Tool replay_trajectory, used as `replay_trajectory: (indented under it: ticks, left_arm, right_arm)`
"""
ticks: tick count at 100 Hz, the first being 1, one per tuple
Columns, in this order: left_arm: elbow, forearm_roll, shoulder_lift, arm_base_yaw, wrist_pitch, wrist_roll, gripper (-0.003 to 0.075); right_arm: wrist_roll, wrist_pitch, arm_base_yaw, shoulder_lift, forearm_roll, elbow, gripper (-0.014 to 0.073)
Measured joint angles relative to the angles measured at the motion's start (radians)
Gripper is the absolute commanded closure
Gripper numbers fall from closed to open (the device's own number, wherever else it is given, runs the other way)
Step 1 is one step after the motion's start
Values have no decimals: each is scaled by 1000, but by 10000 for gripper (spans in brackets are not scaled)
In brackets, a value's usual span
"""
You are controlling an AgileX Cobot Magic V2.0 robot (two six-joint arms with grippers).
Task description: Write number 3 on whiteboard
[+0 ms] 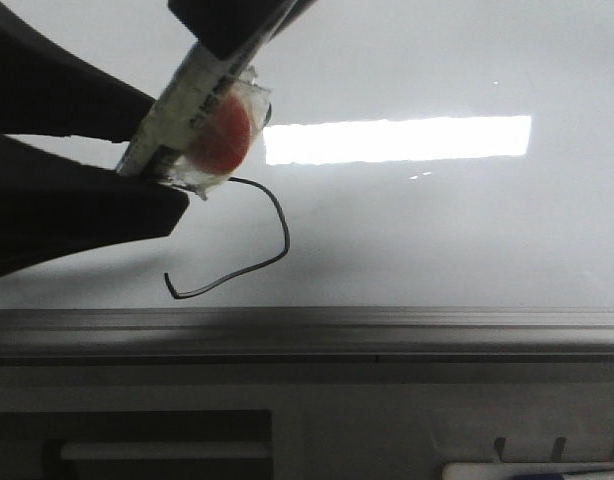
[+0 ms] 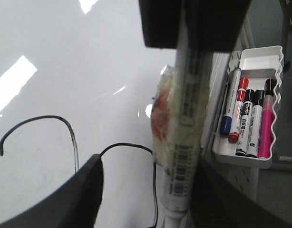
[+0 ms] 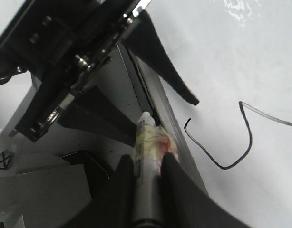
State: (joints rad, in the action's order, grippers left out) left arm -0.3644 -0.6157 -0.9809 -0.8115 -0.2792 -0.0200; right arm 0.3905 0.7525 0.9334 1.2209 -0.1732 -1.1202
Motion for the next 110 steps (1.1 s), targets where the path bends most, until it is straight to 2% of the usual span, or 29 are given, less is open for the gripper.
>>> replay_trajectory:
  ticks: [13, 26, 67, 72, 77, 83, 85, 86, 89, 92, 94, 102, 110]
  left_arm:
    - [0, -16, 0, 0, -2, 0, 640]
    - [0, -25, 0, 0, -4, 2, 738]
    - [2, -30, -1, 0, -8, 0, 741]
    - [2, -30, -1, 0, -9, -2, 741]
    - [2, -30, -1, 0, -11, -2, 741]
    - [2, -30, -1, 0, -13, -2, 741]
    - [2, -30, -1, 0, -13, -2, 741]
    - [2, -30, -1, 0, -13, -2, 741]
    - [2, -24, -1, 0, -13, -7, 741]
    - [2, -23, -1, 0, -13, -10, 741]
    - [2, -21, -1, 0, -13, -15, 741]
    - [2, 11, -1, 0, -13, -26, 741]
    - [2, 175, -1, 0, 12, -51, 741]
  right_arm:
    - [0, -13, 0, 0, 6, 0, 655]
    - [0, -24, 0, 0, 12, -2, 655]
    - [-2, -16, 0, 0, 12, -2, 639]
    - [-2, -16, 0, 0, 12, -2, 573]
    - [-2, -16, 0, 0, 12, -2, 446]
    - [-2, -16, 0, 0, 12, -2, 220]
    - [-2, -16, 0, 0, 12, -2, 116]
    - [-2, -18, 0, 0, 10, -2, 116]
    - [-2, -18, 0, 0, 10, -2, 2]
    - [-2, -22, 0, 0, 9, -2, -64]
    - [-2, -33, 0, 0, 9, -2, -80]
    - [-2, -88, -7, 0, 8, -2, -40]
    - [-2, -147, -24, -5, 8, -2, 12]
